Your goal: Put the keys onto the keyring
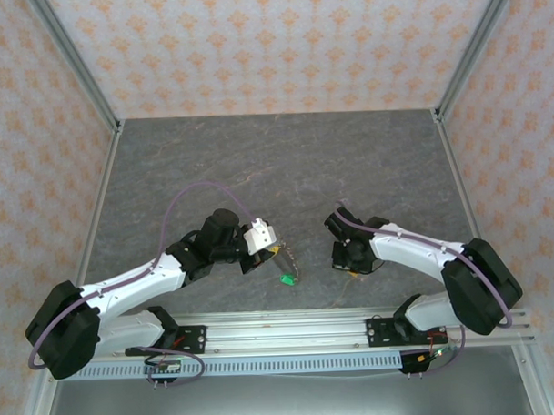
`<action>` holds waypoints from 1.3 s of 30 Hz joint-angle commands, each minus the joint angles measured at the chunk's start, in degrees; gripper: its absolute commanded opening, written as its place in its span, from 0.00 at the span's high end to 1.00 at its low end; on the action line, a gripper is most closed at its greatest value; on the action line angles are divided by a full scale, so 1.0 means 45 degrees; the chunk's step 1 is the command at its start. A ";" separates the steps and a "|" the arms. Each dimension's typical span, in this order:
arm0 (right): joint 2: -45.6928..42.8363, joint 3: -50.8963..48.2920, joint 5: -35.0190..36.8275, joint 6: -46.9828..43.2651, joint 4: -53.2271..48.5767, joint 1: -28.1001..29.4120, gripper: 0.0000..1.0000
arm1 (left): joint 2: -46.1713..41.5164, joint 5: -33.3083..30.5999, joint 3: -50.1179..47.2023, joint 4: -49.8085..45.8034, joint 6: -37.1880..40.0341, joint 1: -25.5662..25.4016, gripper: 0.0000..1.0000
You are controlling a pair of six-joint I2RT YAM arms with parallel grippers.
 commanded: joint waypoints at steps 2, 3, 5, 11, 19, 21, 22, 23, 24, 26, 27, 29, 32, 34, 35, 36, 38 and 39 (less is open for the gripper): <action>-0.0045 0.0358 0.0115 -0.0135 -0.0515 -0.0044 0.89 | -0.0174 0.0128 0.0388 -0.0249 -0.0086 0.0019 1.00; -0.0075 0.0366 0.0156 -0.0110 -0.0523 -0.0027 0.89 | -0.0174 0.0146 0.0387 -0.0241 -0.0065 0.0019 1.00; -0.0116 0.0361 0.0235 -0.0116 -0.0524 -0.0034 0.89 | -0.0174 0.0158 0.0392 -0.0273 -0.0057 0.0028 1.00; -0.0140 0.0351 0.0438 -0.0120 -0.0418 -0.0035 0.88 | -0.0250 0.0158 0.0348 -0.0277 -0.0105 0.0019 1.00; -0.0436 0.0384 0.0588 -0.0498 -0.0381 -0.0029 1.00 | -0.0272 0.0148 0.0348 -0.0277 -0.0097 0.0019 1.00; -0.0850 0.0401 0.0474 -0.1016 -0.0273 -0.0027 1.00 | -0.0252 0.0187 0.0367 -0.0292 -0.0092 0.0022 1.00; -0.1192 0.0394 0.0335 -0.1478 -0.0154 -0.0031 1.00 | -0.0271 0.0244 0.0367 -0.0297 -0.0073 0.0019 1.00; -0.1558 0.0356 0.0185 -0.1901 0.0030 -0.0029 1.00 | -0.0262 0.0287 0.0367 -0.0333 -0.0049 0.0019 1.00; -0.2003 0.0300 -0.0106 -0.2487 0.0312 -0.0028 1.00 | -0.0293 0.0352 0.0367 -0.0364 0.0015 0.0019 1.00; -0.3185 0.0116 -0.0754 -0.3630 0.1063 -0.0032 1.00 | -0.0330 0.0530 0.0387 -0.0433 0.0089 0.0019 1.00; -0.3778 -0.0080 -0.1212 -0.4477 0.1621 -0.0037 1.00 | -0.0358 0.0644 0.0387 -0.0446 0.0136 0.0019 1.00; -0.4760 -0.0521 -0.2390 -0.6052 0.2630 -0.0027 1.00 | -0.0415 0.0827 0.0397 -0.0429 0.0196 0.0001 1.00; -0.5866 -0.0826 -0.3762 -0.7993 0.3576 -0.0029 1.00 | -0.0493 0.1046 0.0438 -0.0443 0.0265 -0.0001 1.00; -0.6136 -0.0861 -0.3727 -0.8677 0.4003 -0.0027 1.00 | -0.0567 0.1122 0.0484 -0.0531 0.0342 0.0014 1.00; -0.6058 -0.0636 -0.3551 -0.8793 0.3874 -0.0027 1.00 | -0.0583 0.1114 0.0504 -0.0565 0.0364 -0.0001 1.00; -0.5903 -0.0226 -0.3900 -0.9119 0.3595 -0.0027 1.00 | -0.0591 0.1126 0.0523 -0.0656 0.0391 0.0001 1.00; -0.5734 -0.0174 -0.4358 -0.9261 0.3956 -0.0027 1.00 | -0.0591 0.1105 0.0579 -0.0813 0.0477 -0.0001 1.00; -0.5406 -0.0336 -0.3454 -0.8932 0.4030 -0.0027 1.00 | -0.0589 0.1105 0.0567 -0.0815 0.0499 -0.0001 1.00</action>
